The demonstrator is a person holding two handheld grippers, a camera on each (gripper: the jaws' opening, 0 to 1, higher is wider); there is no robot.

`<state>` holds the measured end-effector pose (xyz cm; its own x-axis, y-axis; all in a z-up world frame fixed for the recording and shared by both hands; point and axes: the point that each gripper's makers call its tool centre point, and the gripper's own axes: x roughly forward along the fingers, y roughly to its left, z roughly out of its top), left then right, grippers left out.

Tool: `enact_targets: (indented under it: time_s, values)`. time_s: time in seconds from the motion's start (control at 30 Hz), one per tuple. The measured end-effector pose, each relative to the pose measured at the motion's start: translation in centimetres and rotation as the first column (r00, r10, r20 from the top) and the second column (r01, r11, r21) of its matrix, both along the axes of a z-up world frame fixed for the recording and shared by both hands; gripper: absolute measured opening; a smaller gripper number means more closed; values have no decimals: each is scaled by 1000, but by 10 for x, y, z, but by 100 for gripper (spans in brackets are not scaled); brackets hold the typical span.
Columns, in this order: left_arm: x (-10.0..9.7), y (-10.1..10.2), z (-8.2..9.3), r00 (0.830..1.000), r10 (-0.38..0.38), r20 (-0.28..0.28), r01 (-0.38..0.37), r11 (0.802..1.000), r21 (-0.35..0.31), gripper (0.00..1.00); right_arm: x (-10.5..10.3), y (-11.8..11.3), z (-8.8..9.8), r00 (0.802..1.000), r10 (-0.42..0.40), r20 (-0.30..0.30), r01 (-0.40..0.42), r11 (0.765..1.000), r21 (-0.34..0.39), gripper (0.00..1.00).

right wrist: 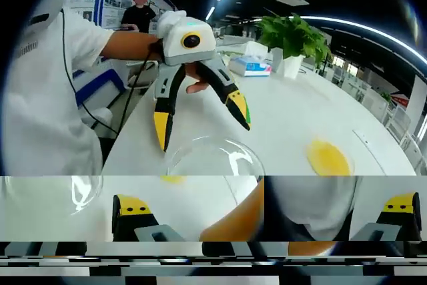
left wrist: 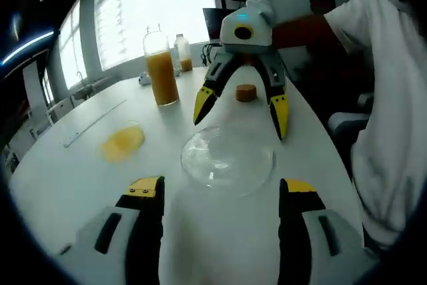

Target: Open the Petri dish lid, place the lid on the table, pour the liquid culture medium into the Petri dish, pick up the Petri dish lid from the table, and close the Petri dish

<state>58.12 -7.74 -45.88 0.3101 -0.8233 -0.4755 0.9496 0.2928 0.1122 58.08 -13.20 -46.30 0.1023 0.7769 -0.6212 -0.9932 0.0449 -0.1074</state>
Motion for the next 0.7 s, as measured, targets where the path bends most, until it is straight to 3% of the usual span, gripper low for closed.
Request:
enact_targets:
  time_s: [0.2, 0.7]
  values:
    - [4, -5, -1, 1000, -3, -13, 3, 1000, -21, 61, 1, 6, -10, 999, 22, -24, -23, 999, -30, 66]
    - [0, -24, -8, 997, -69, -40, 69, 998, -6, 62, -1, 20, -11, 997, 56, -43, -57, 998, -25, 62]
